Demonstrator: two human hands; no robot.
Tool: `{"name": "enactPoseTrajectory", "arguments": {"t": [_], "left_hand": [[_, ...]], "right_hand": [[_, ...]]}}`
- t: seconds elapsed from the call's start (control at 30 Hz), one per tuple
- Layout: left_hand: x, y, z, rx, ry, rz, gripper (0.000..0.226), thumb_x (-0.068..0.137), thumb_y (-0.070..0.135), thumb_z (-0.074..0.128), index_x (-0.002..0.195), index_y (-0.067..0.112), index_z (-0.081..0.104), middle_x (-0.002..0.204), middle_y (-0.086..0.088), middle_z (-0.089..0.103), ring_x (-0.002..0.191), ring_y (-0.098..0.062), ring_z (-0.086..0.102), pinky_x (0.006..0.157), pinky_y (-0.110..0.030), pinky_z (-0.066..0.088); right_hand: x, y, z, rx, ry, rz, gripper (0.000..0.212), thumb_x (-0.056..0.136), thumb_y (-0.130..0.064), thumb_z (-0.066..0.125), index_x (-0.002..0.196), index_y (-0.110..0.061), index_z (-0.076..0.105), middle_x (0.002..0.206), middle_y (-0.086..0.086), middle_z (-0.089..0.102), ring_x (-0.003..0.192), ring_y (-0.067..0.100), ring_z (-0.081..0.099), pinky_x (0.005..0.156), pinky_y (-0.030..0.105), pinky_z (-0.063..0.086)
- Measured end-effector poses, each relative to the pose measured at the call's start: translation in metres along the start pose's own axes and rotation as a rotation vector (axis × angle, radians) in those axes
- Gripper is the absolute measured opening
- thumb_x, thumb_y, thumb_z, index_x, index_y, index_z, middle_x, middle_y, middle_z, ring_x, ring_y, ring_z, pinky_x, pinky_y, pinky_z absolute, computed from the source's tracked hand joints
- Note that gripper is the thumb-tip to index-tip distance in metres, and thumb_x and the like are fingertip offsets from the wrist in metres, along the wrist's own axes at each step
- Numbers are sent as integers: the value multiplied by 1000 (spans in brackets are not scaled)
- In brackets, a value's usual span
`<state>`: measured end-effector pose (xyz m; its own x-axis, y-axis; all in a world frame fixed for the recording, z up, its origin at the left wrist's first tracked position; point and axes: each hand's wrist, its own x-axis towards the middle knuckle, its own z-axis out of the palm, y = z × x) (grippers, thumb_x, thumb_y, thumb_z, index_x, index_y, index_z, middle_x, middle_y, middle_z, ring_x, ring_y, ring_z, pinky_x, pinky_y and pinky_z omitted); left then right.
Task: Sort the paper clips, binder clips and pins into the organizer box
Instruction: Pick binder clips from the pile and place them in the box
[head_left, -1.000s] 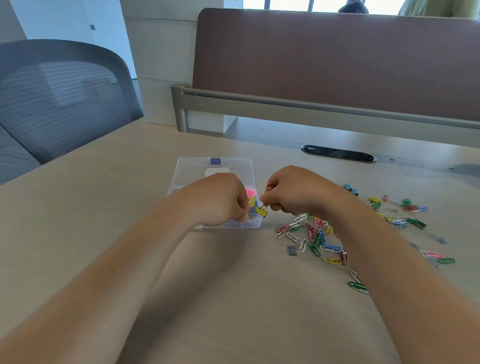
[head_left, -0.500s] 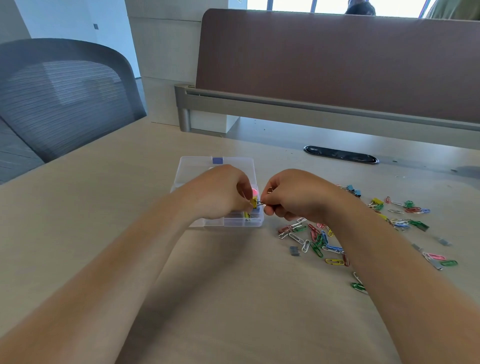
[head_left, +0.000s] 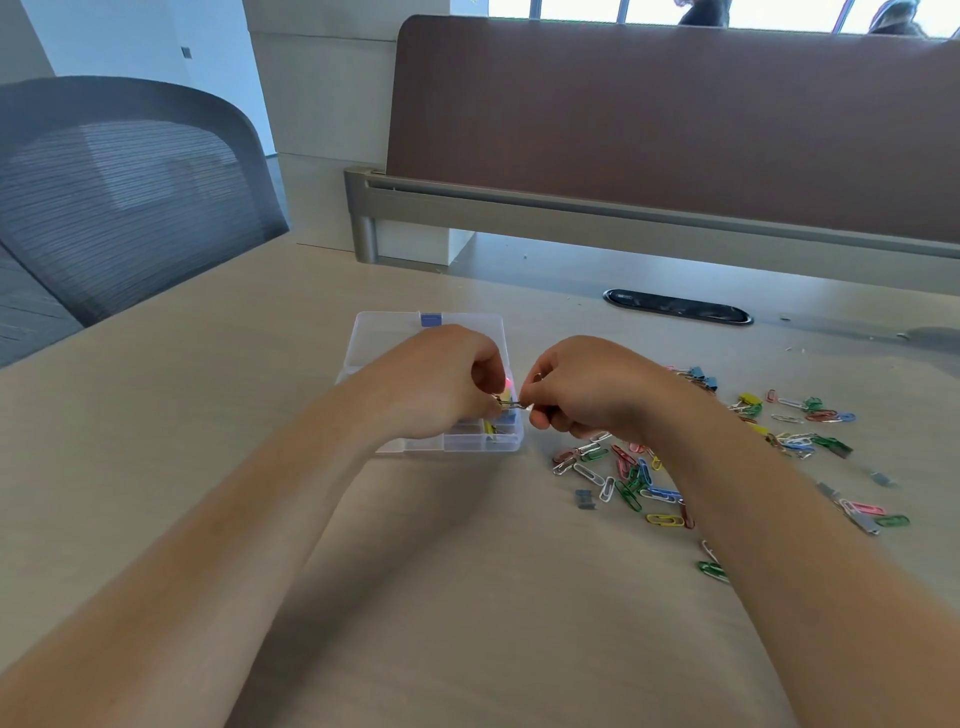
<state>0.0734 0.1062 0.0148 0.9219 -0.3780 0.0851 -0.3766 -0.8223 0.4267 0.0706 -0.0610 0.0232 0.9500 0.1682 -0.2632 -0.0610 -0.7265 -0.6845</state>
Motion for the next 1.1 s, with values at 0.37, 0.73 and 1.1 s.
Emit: {"name": "enactPoseTrajectory", "arguments": {"t": [0.37,0.73,1.1], "left_hand": [[-3,0,1,49,-45,16,8,81,19,67,83,23,73,79,10,65,73,-7,58,64,-23,45],[-3,2,6,103,-65,59,7,80,25,70,73,27,69,79,9,62,78,-12,58,72,-28,48],[-4,2,4,131,-89,81,17,86,19,60,84,20,77,90,0,68,84,-19,62,79,-34,51]], "right_hand": [[5,-1,-1,-57,67,32,26,100,-10,44,91,-4,68,75,9,65,60,18,52,58,27,42],[3,-1,-3,-145,116,-71,27,99,-11,47,98,-5,73,77,2,66,62,15,53,55,23,43],[-1,-2,-3,-218,182,-123,28,98,-17,49,110,-16,74,107,5,70,89,18,59,65,22,42]]}}
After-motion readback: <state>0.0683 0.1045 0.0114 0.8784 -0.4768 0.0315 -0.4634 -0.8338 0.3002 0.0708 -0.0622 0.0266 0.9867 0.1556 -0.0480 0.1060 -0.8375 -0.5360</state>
